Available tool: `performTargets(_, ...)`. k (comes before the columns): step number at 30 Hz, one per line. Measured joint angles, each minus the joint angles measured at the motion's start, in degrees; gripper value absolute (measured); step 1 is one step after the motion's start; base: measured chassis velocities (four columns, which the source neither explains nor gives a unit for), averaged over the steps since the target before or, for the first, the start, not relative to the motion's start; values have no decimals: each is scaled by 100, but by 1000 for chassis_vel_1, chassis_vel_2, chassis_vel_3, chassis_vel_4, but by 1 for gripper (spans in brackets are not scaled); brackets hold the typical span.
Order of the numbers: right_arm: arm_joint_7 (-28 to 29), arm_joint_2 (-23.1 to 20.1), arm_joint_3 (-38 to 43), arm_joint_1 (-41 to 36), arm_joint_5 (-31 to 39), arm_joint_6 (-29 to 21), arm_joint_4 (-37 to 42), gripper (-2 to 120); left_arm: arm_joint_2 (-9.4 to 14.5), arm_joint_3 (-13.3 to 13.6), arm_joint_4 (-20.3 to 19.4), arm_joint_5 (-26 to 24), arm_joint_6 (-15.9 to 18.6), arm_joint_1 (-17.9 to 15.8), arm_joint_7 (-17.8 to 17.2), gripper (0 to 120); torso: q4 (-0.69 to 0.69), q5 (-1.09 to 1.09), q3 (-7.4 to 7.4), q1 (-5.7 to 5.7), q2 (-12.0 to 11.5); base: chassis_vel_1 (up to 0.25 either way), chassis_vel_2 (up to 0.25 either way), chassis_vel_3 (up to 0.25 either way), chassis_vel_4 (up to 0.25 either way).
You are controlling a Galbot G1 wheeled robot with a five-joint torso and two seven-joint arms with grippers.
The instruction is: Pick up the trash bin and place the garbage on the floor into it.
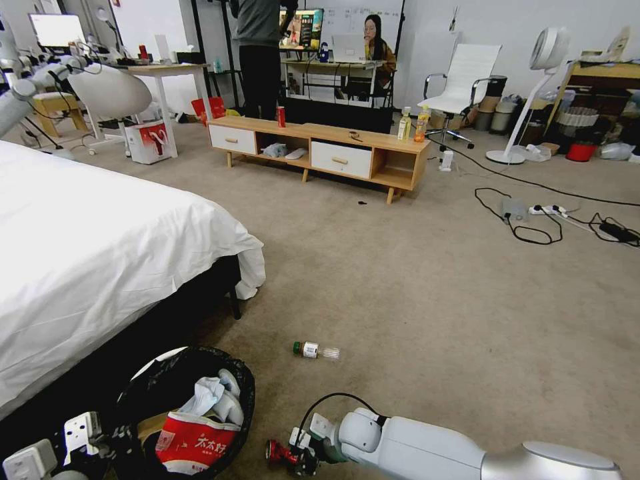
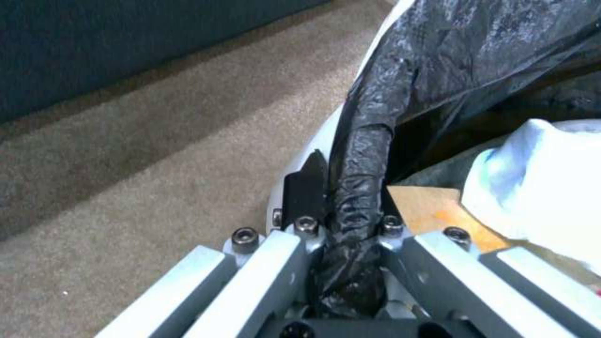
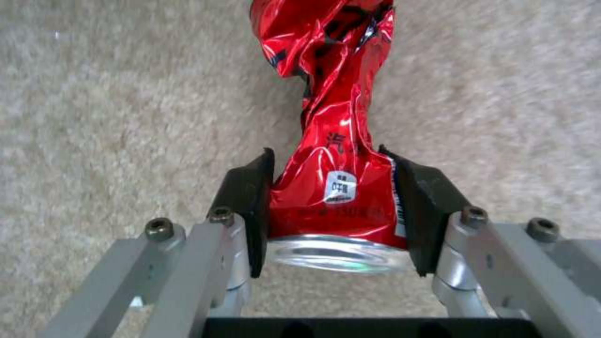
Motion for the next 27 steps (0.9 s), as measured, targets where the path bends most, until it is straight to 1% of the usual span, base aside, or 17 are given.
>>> performTargets(2,89,-169,108,45,96,3,252,40,0,0,-11,3,0,3,-9,1,0,1,0,0,0,0,0,0,0)
performTargets(3,89,-169,108,45,96,3,252,40,0,0,-11,3,0,3,-9,1,0,1,0,0,0,0,0,0,0)
performTargets(5,217,-421,263,137,229,3,573,40,4,0,-26,4,0,5,-13,1,0,1,0,0,0,0,0,0,0)
performTargets(7,263,-504,326,172,276,9,671,40,9,0,-30,4,0,3,-16,1,0,1,0,0,0,0,0,0,0)
performTargets(8,368,-645,445,259,347,52,830,40,19,1,-40,3,0,-3,-20,1,-2,0,0,0,0,0,0,0,0)
performTargets(9,368,-645,445,259,347,52,830,40,19,1,-40,3,0,-3,-20,1,-2,0,0,0,0,0,0,0,0)
performTargets(11,527,-915,645,447,433,171,1054,40,37,0,-51,0,0,-15,-26,1,0,0,0,0,0,0,0,0,0)
performTargets(12,527,-915,645,447,433,171,1054,40,37,0,-51,0,0,-15,-26,1,0,0,0,0,0,0,0,0,0)
performTargets(13,625,-1060,743,541,504,221,1175,40,49,1,-51,0,0,-15,-27,1,1,1,0,0,-1,0,0,0,0)
performTargets(14,625,-1060,743,541,504,221,1175,40,49,1,-51,0,0,-15,-27,1,1,1,0,0,-1,0,0,0,0)
performTargets(16,727,-1302,949,618,611,306,1350,40,72,-1,-54,-5,0,-5,-28,1,-1,0,0,0,-1,0,0,0,0)
performTargets(20,790,-1490,1212,621,697,368,1498,40,99,-1,-69,-12,0,4,-28,1,0,1,0,0,-1,0,0,0,0)
performTargets(22,860,-1676,1520,545,728,487,1649,40,118,10,-73,-14,0,9,-28,1,-1,1,0,0,-1,0,0,0,0)
performTargets(23,860,-1676,1520,545,728,487,1649,40,118,10,-73,-14,0,9,-28,1,-1,1,0,0,-1,0,0,0,0)
performTargets(25,866,-1848,1868,465,725,597,1854,40,123,39,-74,-11,0,19,-28,1,-2,0,0,0,-1,0,0,0,0)
performTargets(26,866,-1848,1868,465,725,597,1854,40,123,39,-74,-11,0,19,-28,1,-2,0,0,0,-1,0,0,0,0)
performTargets(27,868,-1896,2047,446,725,663,1965,40,125,49,-74,-9,0,25,-26,1,-1,0,0,0,-1,0,0,0,0)
